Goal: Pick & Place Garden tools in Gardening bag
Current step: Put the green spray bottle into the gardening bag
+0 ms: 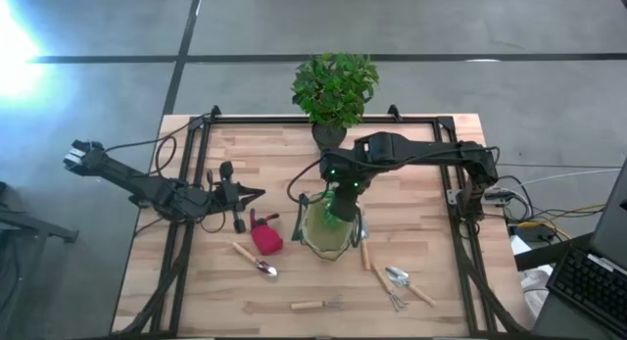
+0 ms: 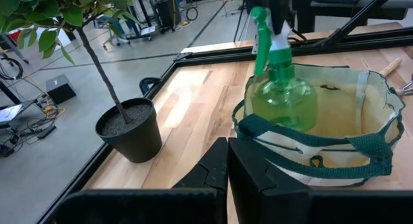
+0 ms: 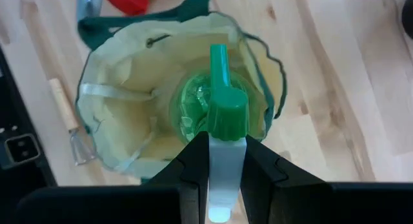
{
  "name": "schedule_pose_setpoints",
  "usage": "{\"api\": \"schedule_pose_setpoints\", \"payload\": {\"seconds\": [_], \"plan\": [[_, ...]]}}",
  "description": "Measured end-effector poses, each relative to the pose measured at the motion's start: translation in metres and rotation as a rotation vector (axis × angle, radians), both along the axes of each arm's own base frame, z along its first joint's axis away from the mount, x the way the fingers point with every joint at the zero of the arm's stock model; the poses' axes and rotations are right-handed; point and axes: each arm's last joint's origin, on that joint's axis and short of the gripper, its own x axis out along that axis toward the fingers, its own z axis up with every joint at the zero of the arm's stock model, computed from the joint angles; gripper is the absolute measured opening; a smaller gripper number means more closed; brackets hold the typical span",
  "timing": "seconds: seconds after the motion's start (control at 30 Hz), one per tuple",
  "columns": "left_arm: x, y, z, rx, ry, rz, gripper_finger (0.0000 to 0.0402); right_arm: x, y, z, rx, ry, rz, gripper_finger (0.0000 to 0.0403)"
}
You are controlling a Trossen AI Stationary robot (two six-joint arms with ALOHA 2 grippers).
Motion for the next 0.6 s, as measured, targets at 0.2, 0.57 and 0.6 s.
{"api": "schedule_pose_setpoints", "payload": {"seconds": [0.2,0.57,0.6], "plan": [[0.0,0.0,0.0,0.0,0.0,0.0,0.0014,0.006,-0.009,-0.009,0.0,-0.027,-0.025,0.0054],[0.0,0.0,0.0,0.0,0.0,0.0,0.0014,0.005,-0.019,-0.016,0.003,-0.008,-0.052,0.0054],[0.0,0.0,0.0,0.0,0.0,0.0,0.0014,0.005,-0.019,-0.016,0.004,-0.009,-0.049,0.0054]]}}
